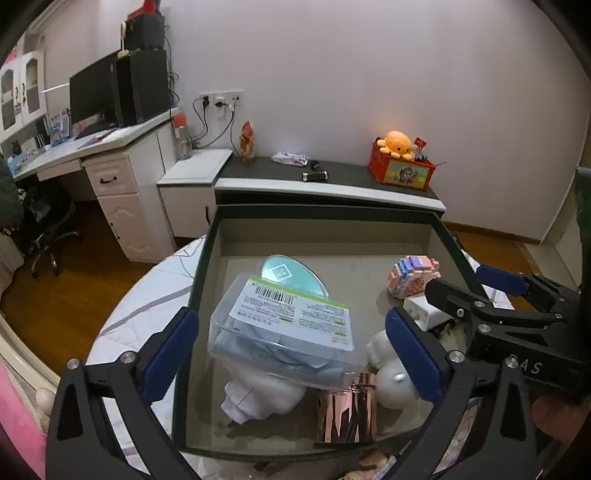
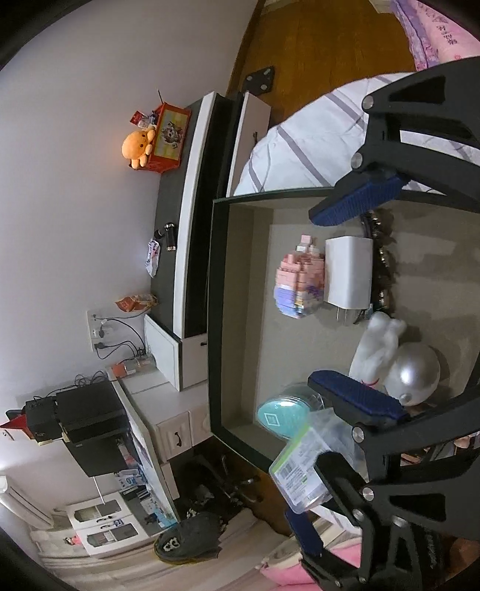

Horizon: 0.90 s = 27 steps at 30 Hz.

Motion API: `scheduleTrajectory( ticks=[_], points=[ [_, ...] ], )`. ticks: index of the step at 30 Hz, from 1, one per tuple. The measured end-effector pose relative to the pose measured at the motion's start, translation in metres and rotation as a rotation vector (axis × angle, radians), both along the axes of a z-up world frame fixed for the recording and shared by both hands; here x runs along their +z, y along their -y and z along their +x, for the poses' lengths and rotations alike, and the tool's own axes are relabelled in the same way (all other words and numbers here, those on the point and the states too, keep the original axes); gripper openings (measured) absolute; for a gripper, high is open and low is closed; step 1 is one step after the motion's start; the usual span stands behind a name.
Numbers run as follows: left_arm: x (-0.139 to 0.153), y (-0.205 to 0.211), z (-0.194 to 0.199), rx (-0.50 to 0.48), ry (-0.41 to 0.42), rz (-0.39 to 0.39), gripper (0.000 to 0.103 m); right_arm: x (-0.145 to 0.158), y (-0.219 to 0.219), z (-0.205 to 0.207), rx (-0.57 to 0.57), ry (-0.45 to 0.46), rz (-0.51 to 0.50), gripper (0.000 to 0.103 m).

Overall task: Organize rigid objects
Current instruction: 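Lower the clear plastic box and white block into the green box and release both, then withdraw both tools toward the glass bottle and block figure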

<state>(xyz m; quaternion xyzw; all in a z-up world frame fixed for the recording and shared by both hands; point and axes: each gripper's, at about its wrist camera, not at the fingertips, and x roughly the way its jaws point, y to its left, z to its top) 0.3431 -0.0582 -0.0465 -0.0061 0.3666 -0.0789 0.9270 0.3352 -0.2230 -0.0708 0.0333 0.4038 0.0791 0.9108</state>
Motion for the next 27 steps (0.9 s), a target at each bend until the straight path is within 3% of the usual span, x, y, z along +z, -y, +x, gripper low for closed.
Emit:
scheduleTrajectory(
  ticks=[4,7,15,27],
  points=[
    [0.009,-0.006,-0.011,0.006,0.009,-0.002,0.103,0.004,0.003,-0.006,-0.037,-0.001,-0.008,0.103],
    [0.016,-0.011,-0.023,0.016,0.027,0.004,0.103,0.011,0.010,-0.014,-0.050,0.004,0.043,0.103],
    [0.042,-0.030,-0.068,0.052,0.086,-0.040,0.103,0.035,0.021,-0.050,-0.101,0.065,0.063,0.103],
    [0.067,-0.040,-0.142,0.091,0.142,-0.041,0.103,0.070,0.019,-0.135,-0.096,0.163,0.082,0.103]
  ],
)
